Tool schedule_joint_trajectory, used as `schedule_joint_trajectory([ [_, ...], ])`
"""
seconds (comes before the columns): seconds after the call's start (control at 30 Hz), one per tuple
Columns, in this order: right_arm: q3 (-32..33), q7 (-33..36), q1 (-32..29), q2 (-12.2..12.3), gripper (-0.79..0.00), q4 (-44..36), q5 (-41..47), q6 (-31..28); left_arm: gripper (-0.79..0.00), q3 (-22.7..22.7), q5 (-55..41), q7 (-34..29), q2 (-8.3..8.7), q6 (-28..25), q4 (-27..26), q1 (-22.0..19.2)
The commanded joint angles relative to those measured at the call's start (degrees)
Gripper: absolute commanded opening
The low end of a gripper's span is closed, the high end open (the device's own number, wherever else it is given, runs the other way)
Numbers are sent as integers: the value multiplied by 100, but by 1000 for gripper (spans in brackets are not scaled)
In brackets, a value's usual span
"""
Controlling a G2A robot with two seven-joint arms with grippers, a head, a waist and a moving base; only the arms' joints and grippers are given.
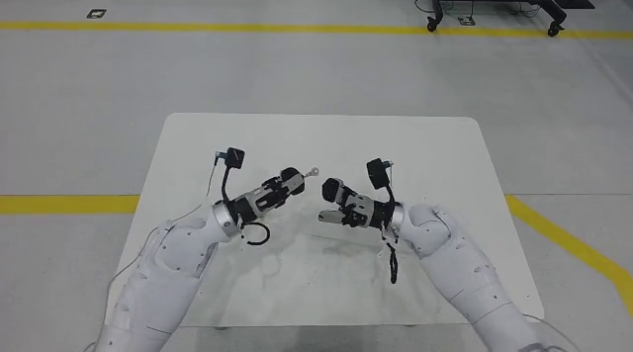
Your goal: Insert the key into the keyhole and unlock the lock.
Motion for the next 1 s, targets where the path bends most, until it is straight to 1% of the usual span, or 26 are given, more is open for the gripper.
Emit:
schedule_joint_trajectory([
  [0.0, 212, 461, -56, 125, -117, -100, 529, 2, -785, 34, 256, -375, 27, -162, 11, -88],
  [0.03, 269, 713, -84, 179, -185, -142, 776, 2, -785, 73, 242, -466, 31, -296, -2, -97],
  [0.07, 311, 975, -95, 230, -311, -204, 996, 4, -785, 102, 194, -548, 36, -408, -5, -102],
  [0.1, 339, 1212, -108, 275, -348, -267, 1224, 39, -785, 122, 199, -649, 45, -505, -6, -114],
  [0.13, 353, 1432, -119, 315, -413, -334, 1458, 101, -785, 148, 242, -752, 53, -581, -10, -125],
  [0.17, 365, 1639, -122, 351, -446, -400, 1645, 169, -785, 167, 247, -800, 59, -608, 0, -133],
  [0.2, 362, 1835, -126, 383, -453, -462, 1828, 244, -785, 193, 239, -827, 61, -625, 0, -141],
  [0.27, 349, 2175, -120, 436, -499, -574, 2086, 391, -785, 239, 262, -864, 65, -655, 3, -166],
  [0.33, 315, 2371, -117, 473, -597, -675, 2235, 520, -785, 270, 286, -840, 68, -636, 15, -182],
  [0.37, 298, 2415, -118, 488, -616, -718, 2273, 565, -785, 285, 309, -835, 69, -627, 14, -190],
  [0.53, 249, 2513, -128, 551, -616, -801, 2325, 662, -785, 343, 341, -801, 80, -634, 10, -211],
  [0.63, 223, 2544, -123, 575, -640, -814, 2308, 701, -785, 365, 341, -769, 87, -641, 21, -226],
  [0.7, 205, 2557, -113, 589, -628, -814, 2304, 736, -785, 388, 329, -753, 91, -676, 21, -235],
  [0.8, 172, 2545, -103, 605, -634, -812, 2302, 772, -785, 415, 340, -744, 98, -686, 29, -249],
  [0.87, 147, 2531, -97, 613, -613, -805, 2298, 793, -785, 425, 351, -721, 103, -690, 27, -255],
  [0.97, 109, 2489, -83, 624, -505, -777, 2282, 829, -785, 439, 349, -679, 111, -710, 31, -260],
])
